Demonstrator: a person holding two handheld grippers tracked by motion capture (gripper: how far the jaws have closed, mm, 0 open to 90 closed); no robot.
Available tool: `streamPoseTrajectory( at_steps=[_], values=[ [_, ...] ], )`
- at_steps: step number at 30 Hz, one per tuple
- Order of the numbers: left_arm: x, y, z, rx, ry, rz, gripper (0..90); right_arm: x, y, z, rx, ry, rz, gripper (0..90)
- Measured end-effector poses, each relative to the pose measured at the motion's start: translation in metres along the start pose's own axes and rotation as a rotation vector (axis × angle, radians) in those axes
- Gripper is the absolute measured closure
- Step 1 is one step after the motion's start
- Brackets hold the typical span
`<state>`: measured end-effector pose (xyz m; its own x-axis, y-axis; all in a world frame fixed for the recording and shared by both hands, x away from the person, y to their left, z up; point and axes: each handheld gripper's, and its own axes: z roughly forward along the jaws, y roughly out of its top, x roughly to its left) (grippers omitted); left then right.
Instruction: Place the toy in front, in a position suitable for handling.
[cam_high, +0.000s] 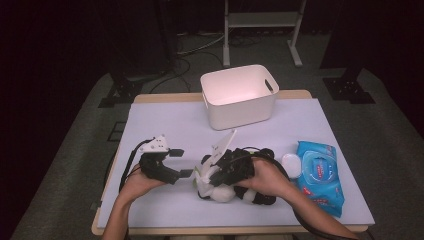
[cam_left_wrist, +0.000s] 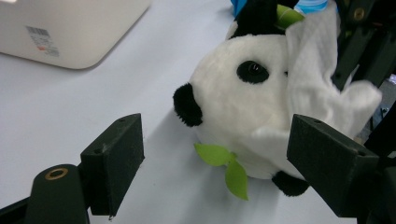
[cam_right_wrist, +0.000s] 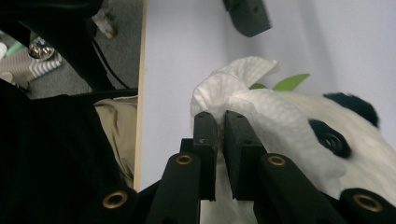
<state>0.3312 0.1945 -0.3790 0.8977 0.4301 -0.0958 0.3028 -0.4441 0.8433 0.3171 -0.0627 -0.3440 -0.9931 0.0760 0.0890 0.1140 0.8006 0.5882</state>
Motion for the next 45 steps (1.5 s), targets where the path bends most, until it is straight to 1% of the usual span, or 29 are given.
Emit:
streamPoseTrajectory(
  at_steps=[4,7,9,11,13,16,22,23,27,31,34,38,39,42,45],
  values=[
    [0.000,0.000,-0.001,0.003,0.001,0.006,17.9,0.003,0.006,0.012,0.019,0.007,-0.024,82.2],
    [0.000,0.000,0.000,0.011,0.001,0.007,17.9,0.005,0.009,0.016,0.034,0.003,-0.041,82.2],
    [0.000,-0.001,0.000,0.014,-0.002,0.007,17.9,0.006,0.008,0.014,0.038,0.004,-0.042,82.2],
    [0.000,-0.001,0.001,0.009,-0.004,0.001,17.9,0.006,0.005,0.010,0.031,0.000,-0.037,82.2],
    [0.000,0.000,0.001,0.015,-0.005,0.008,17.9,0.007,0.001,0.003,0.024,-0.005,-0.029,82.3],
    [-0.001,0.001,0.003,0.017,-0.010,0.012,17.9,0.008,-0.005,-0.011,0.013,-0.021,-0.013,82.4],
    [-0.003,0.002,0.006,0.025,-0.018,0.017,17.9,0.008,-0.019,-0.039,-0.027,-0.059,0.019,82.4],
    [-0.003,0.002,0.007,0.027,-0.020,0.017,17.9,0.008,-0.022,-0.045,-0.041,-0.069,0.026,82.4],
    [-0.004,0.003,0.010,0.034,-0.029,0.020,17.9,0.006,-0.033,-0.066,-0.064,-0.113,0.048,82.4],
    [-0.005,0.004,0.011,0.025,-0.038,0.022,17.9,0.003,-0.047,-0.083,-0.078,-0.148,0.078,82.4],
    [-0.006,0.006,0.012,0.030,-0.045,0.027,17.9,0.002,-0.057,-0.091,-0.087,-0.165,0.104,82.4],
    [-0.008,0.007,0.015,0.033,-0.055,0.032,17.9,-0.003,-0.075,-0.097,-0.076,-0.186,0.143,82.4],
    [-0.008,0.008,0.015,0.035,-0.055,0.033,17.9,-0.004,-0.080,-0.098,-0.077,-0.188,0.164,82.4],
    [-0.008,0.009,0.017,0.035,-0.061,0.033,17.9,-0.009,-0.091,-0.099,-0.081,-0.192,0.188,82.4],
    [-0.009,0.010,0.019,0.035,-0.071,0.036,17.9,-0.016,-0.097,-0.095,-0.094,-0.184,0.210,82.3]
  ],
)
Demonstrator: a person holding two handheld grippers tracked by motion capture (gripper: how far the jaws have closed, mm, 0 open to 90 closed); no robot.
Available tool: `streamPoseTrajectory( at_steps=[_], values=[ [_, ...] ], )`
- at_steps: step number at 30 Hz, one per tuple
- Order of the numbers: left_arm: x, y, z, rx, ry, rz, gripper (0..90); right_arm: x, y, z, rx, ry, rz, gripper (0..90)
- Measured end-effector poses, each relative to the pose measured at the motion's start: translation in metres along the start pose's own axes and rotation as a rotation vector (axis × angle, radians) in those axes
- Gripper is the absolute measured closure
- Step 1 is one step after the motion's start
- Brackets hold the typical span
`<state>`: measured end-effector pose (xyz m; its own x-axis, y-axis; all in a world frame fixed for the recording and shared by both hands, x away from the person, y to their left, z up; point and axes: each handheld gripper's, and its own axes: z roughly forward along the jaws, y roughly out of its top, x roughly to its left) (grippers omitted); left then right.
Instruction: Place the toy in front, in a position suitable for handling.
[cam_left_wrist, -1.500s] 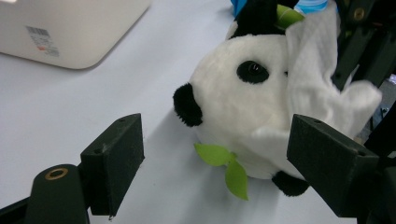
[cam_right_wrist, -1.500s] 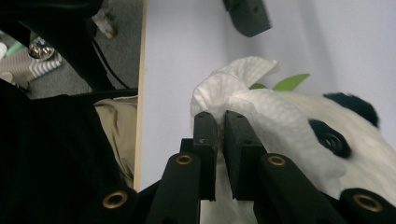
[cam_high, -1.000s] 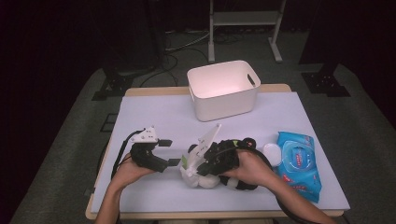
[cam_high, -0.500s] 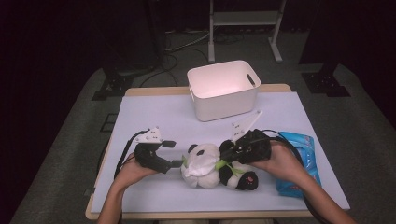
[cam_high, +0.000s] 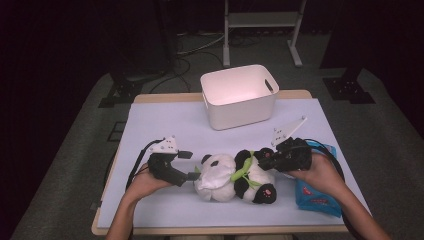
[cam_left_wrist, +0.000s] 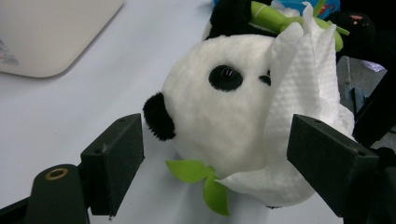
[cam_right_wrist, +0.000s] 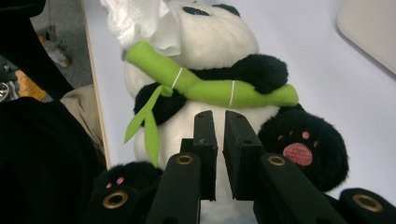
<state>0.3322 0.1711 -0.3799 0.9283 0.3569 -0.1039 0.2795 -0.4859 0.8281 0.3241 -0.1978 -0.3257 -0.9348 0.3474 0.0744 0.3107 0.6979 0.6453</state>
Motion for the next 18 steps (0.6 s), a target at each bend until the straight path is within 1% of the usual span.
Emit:
streamPoseTrajectory(
  at_steps=[4,7,8,10,11,12,13,15,18],
  values=[
    [0.000,0.001,0.002,0.007,-0.005,0.002,17.9,-0.005,0.006,0.012,-0.014,0.021,0.007,82.4],
    [0.000,0.001,0.004,0.007,-0.010,0.001,17.9,-0.008,0.015,0.021,-0.026,0.038,0.001,82.3],
    [-0.001,0.001,0.004,0.007,-0.013,-0.005,17.9,-0.009,0.019,0.025,-0.029,0.045,0.000,82.3],
    [-0.001,0.000,0.005,0.011,-0.015,-0.002,17.9,-0.008,0.027,0.030,-0.038,0.069,-0.014,79.6],
    [-0.001,-0.001,0.005,0.015,-0.015,-0.002,17.9,-0.006,0.031,0.031,-0.051,0.084,-0.017,77.3],
    [0.000,-0.001,0.005,0.015,-0.014,-0.003,17.9,-0.002,0.036,0.032,-0.063,0.089,-0.027,74.7],
    [0.000,-0.001,0.005,0.015,-0.013,-0.004,17.9,0.001,0.039,0.032,-0.067,0.098,-0.036,74.5],
    [0.000,-0.002,0.005,0.015,-0.012,-0.003,17.9,0.010,0.048,0.033,-0.084,0.122,-0.073,70.7],
    [0.000,-0.001,0.005,0.018,-0.013,0.000,17.9,0.020,0.057,0.039,-0.085,0.151,-0.114,63.8]
  ],
)
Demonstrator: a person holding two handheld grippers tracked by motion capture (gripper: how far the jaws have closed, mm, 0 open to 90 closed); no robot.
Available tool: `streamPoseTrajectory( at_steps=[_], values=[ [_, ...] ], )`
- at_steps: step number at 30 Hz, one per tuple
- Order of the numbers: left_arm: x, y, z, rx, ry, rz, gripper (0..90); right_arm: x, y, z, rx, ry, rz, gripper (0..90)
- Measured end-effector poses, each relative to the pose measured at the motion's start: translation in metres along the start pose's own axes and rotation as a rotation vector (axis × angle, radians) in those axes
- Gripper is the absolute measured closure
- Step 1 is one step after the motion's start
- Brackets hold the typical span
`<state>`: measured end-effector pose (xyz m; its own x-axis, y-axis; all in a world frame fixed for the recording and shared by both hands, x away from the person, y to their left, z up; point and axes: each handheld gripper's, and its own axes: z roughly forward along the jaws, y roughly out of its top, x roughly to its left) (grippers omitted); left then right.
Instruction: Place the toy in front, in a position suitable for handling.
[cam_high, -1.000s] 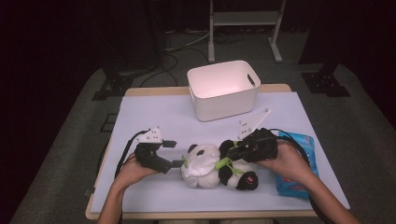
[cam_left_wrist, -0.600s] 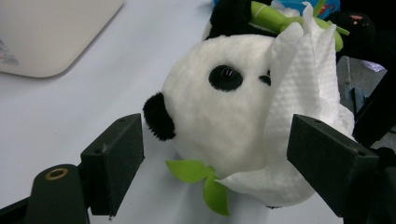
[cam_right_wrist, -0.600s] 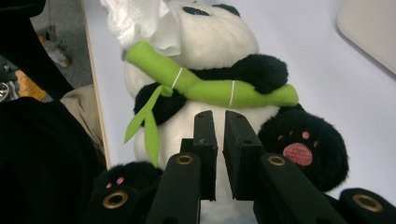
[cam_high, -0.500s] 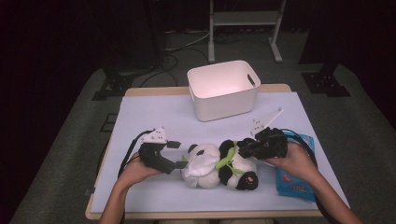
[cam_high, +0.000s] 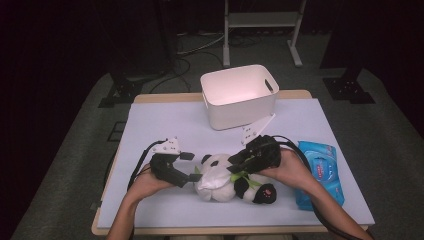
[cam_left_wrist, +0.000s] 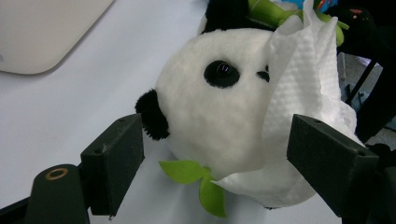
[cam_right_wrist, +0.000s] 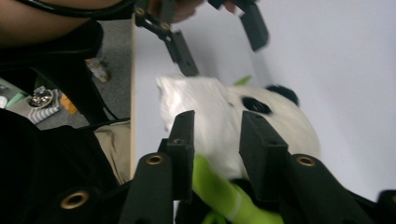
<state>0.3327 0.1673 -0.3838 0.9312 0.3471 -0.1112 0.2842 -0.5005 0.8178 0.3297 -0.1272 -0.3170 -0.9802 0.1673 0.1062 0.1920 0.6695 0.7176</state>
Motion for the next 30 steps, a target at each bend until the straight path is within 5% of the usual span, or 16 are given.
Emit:
streamPoseTrajectory(
  at_steps=[9,11,14,17,24,30],
  values=[
    [0.000,0.001,0.001,-0.009,-0.002,-0.001,17.9,0.005,0.008,0.034,0.070,-0.015,-0.059,52.8],
    [0.000,0.001,0.001,-0.003,-0.001,0.005,17.9,0.006,0.007,0.039,0.083,-0.033,-0.081,57.6],
    [0.001,0.001,0.000,-0.005,0.000,0.007,17.9,0.005,0.005,0.040,0.080,-0.051,-0.096,77.0],
    [0.000,0.002,0.000,-0.010,0.003,0.004,17.9,0.003,0.004,0.034,0.072,-0.046,-0.089,85.6],
    [-0.001,0.003,-0.001,-0.015,0.002,0.004,17.9,0.001,-0.004,0.005,0.027,-0.040,-0.034,86.4],
    [0.000,0.003,0.000,-0.013,0.004,0.005,17.9,-0.003,-0.024,-0.031,-0.004,-0.081,0.023,86.4]
  ],
)
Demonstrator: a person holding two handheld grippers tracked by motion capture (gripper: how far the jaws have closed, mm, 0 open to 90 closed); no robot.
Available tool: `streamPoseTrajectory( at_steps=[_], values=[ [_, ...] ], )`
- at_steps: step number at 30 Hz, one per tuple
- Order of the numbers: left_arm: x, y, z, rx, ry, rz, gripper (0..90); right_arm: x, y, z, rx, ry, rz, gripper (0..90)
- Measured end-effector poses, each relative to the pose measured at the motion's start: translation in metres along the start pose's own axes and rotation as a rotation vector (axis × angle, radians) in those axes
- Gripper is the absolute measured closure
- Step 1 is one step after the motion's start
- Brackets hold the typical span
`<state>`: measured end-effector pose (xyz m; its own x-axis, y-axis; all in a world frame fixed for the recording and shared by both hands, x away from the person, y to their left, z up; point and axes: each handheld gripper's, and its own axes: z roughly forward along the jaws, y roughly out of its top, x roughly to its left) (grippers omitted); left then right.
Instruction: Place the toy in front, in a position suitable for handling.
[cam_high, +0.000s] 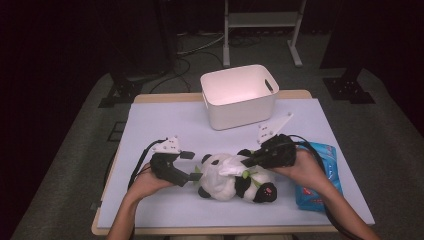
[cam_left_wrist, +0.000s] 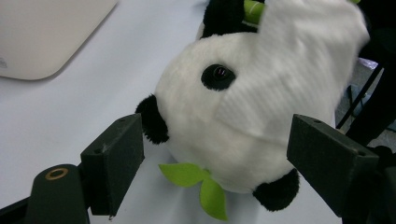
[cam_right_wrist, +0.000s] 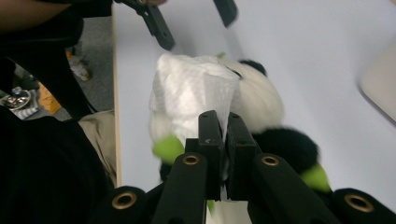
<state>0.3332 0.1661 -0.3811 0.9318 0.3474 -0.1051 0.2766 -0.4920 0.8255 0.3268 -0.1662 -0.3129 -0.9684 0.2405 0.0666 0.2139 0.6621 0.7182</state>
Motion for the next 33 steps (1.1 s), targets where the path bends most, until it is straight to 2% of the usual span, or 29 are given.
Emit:
streamPoseTrajectory(
  at_steps=[3,6,7,9,10,12,13,17,23,26,28,33],
  values=[
    [0.000,0.001,0.000,0.001,0.001,0.003,17.9,-0.003,-0.011,-0.014,0.011,-0.034,0.027,86.3],
    [0.000,0.001,0.001,0.002,0.001,0.005,17.9,-0.007,-0.025,-0.025,0.019,-0.042,0.061,85.9],
    [0.000,0.002,0.001,0.002,0.000,0.006,17.9,-0.008,-0.029,-0.025,0.024,-0.042,0.068,83.8],
    [0.000,0.003,0.002,0.006,-0.003,0.009,17.9,-0.008,-0.035,-0.024,0.042,-0.065,0.082,72.5],
    [0.000,0.003,0.003,0.007,-0.004,0.012,17.9,-0.009,-0.036,-0.023,0.045,-0.074,0.078,70.2],
    [0.000,0.004,0.004,0.008,-0.004,0.013,17.9,-0.009,-0.037,-0.022,0.030,-0.087,0.072,60.6],
    [0.000,0.004,0.004,0.006,-0.006,0.013,17.9,-0.009,-0.036,-0.021,0.020,-0.088,0.075,59.8],
    [-0.001,0.004,0.005,0.004,-0.009,0.012,17.9,-0.009,-0.026,-0.013,-0.008,-0.053,0.054,54.0],
    [-0.001,0.004,0.005,0.005,-0.011,0.015,17.9,-0.007,-0.010,0.011,0.022,0.011,0.016,47.7],
    [-0.001,0.004,0.004,0.006,-0.012,0.017,17.9,-0.010,-0.007,0.022,0.046,0.041,0.005,48.7],
    [-0.001,0.005,0.004,0.006,-0.012,0.017,17.9,-0.010,-0.007,0.027,0.059,0.067,0.015,51.1],
    [-0.002,0.006,0.006,0.007,-0.017,0.021,17.9,-0.008,-0.009,0.030,0.063,0.097,0.009,66.9]
  ],
)
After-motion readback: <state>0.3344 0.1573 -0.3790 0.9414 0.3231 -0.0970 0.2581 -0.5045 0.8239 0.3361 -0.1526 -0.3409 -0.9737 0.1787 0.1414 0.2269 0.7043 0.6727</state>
